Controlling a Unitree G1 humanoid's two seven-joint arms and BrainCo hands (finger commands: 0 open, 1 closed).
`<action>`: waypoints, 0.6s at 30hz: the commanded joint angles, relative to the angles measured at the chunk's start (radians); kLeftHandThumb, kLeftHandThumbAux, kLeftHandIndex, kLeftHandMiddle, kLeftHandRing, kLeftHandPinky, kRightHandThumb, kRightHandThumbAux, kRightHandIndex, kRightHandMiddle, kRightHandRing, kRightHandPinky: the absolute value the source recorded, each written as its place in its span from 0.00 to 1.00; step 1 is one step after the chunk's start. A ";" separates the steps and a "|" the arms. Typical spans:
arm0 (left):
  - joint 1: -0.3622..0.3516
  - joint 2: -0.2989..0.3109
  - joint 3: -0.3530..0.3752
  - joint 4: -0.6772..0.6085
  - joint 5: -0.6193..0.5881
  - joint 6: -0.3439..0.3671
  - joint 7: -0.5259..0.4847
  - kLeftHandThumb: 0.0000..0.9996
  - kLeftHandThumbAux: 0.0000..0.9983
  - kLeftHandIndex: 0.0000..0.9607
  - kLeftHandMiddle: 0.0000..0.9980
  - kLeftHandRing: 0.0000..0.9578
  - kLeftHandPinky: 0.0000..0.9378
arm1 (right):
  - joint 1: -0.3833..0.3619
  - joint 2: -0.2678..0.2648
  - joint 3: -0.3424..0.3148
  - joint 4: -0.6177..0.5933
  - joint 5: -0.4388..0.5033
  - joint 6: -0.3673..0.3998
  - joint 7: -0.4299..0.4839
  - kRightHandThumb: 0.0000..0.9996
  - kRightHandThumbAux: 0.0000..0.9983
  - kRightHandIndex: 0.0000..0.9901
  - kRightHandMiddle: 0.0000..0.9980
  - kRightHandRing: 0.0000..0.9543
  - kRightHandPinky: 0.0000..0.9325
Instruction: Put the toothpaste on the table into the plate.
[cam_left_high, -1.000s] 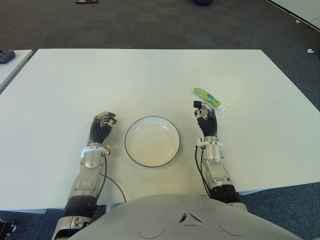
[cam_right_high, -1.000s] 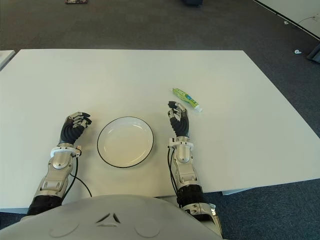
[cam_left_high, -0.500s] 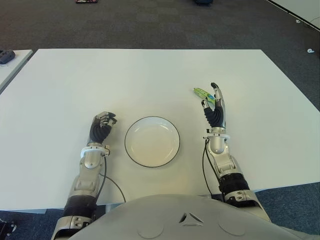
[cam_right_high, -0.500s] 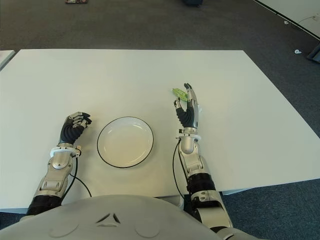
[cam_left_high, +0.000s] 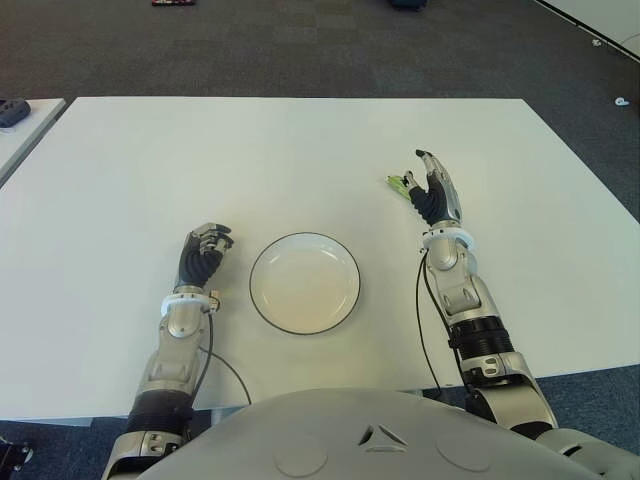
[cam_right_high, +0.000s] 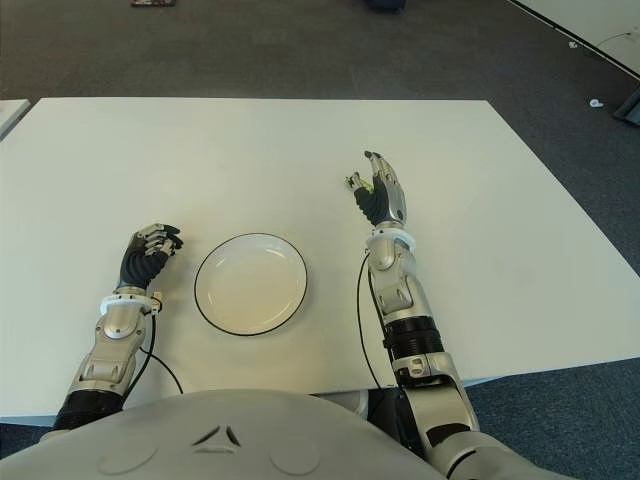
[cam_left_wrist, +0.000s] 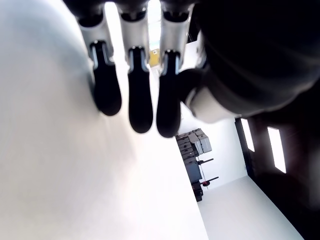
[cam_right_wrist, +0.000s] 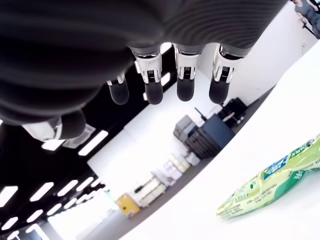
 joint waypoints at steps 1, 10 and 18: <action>0.014 0.000 -0.003 0.015 -0.003 0.029 -0.014 0.70 0.72 0.44 0.52 0.53 0.51 | -0.065 -0.038 0.014 0.054 -0.010 0.045 0.043 0.59 0.17 0.00 0.00 0.00 0.00; 0.021 -0.005 -0.009 -0.004 0.009 0.046 -0.008 0.70 0.72 0.44 0.52 0.52 0.51 | -0.206 -0.088 0.039 0.266 -0.001 0.009 0.044 0.57 0.12 0.00 0.00 0.00 0.00; 0.021 -0.009 -0.014 -0.017 0.013 0.067 -0.006 0.71 0.72 0.44 0.52 0.52 0.47 | -0.307 -0.131 0.096 0.409 -0.019 0.010 0.084 0.56 0.12 0.00 0.00 0.00 0.00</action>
